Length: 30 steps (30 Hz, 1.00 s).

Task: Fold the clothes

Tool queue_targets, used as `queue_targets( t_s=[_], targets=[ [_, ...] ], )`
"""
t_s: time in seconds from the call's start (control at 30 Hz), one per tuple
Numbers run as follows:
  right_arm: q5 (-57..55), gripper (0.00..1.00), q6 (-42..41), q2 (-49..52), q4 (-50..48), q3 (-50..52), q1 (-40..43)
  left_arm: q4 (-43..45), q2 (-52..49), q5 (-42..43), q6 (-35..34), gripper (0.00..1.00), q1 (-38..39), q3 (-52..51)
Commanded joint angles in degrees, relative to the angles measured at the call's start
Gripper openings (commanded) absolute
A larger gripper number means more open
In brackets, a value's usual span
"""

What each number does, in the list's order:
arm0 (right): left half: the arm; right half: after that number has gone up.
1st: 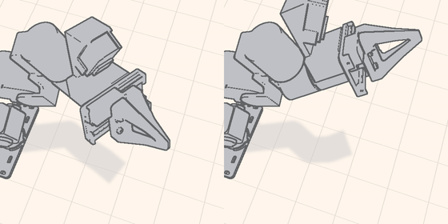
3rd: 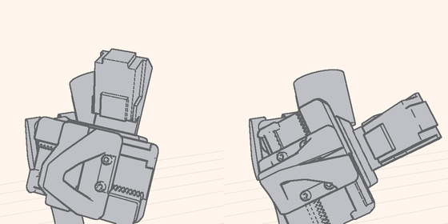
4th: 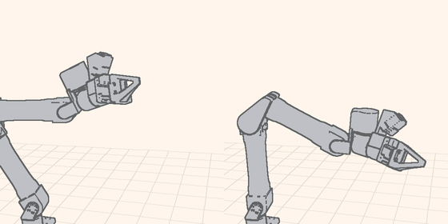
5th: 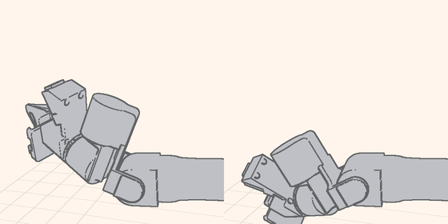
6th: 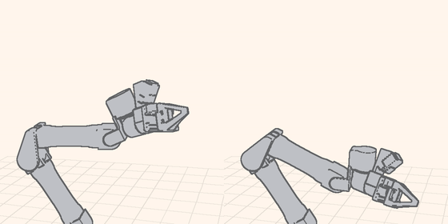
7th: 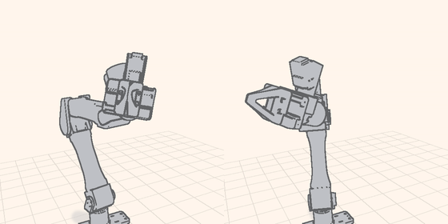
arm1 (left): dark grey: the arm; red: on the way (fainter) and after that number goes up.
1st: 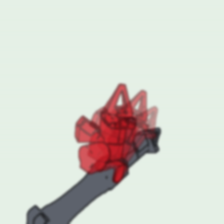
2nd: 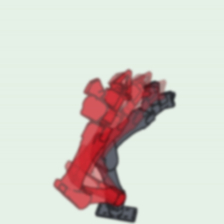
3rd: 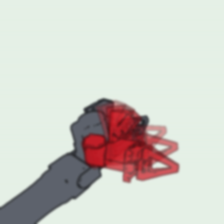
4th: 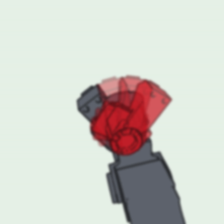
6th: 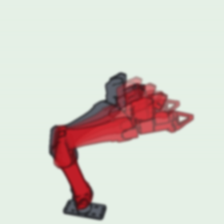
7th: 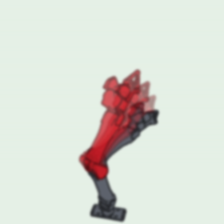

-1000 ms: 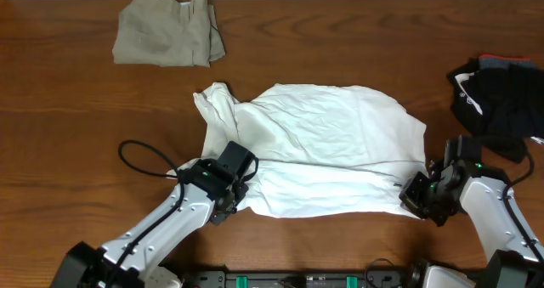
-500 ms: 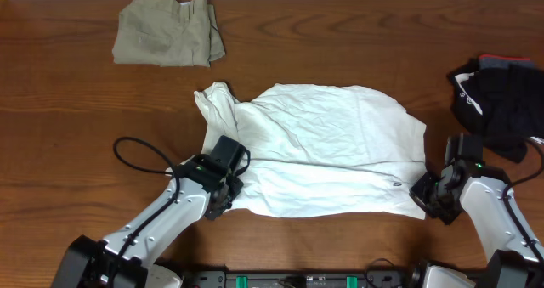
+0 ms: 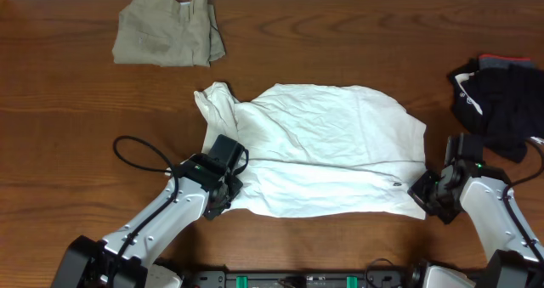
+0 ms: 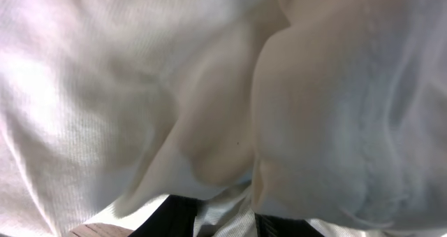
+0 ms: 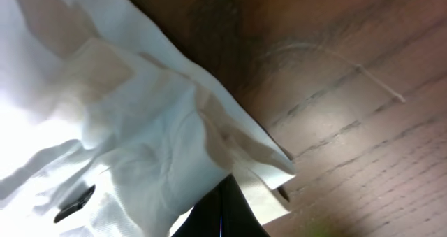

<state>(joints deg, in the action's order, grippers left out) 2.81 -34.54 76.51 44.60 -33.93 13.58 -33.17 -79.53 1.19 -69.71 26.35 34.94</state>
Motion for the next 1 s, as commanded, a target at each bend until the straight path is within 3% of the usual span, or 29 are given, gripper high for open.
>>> queue_targets(
  t_s=[0.0, 0.17, 0.5, 0.97],
  targets=[
    [-0.44, 0.07, -0.55, 0.46, -0.76, 0.33, -0.11, -0.13, -0.68, -0.31, 2.01, 0.3, -0.37, -0.63],
    [-0.39, 0.09, -0.57, 1.57, -1.75, 0.35, -0.11, -0.09, -0.68, -0.28, 1.99, 0.31, -0.35, -0.63],
    [-2.99, 0.03, -0.59, 8.9, -3.96, 0.35, -0.09, -0.2, -0.68, -0.28, 2.05, 0.3, -0.35, -0.63],
    [-8.81, 0.03, 2.1, 9.44, -3.76, -2.19, 4.92, -0.24, -0.52, -0.04, 3.32, 0.32, -0.61, -0.63]
  ],
)
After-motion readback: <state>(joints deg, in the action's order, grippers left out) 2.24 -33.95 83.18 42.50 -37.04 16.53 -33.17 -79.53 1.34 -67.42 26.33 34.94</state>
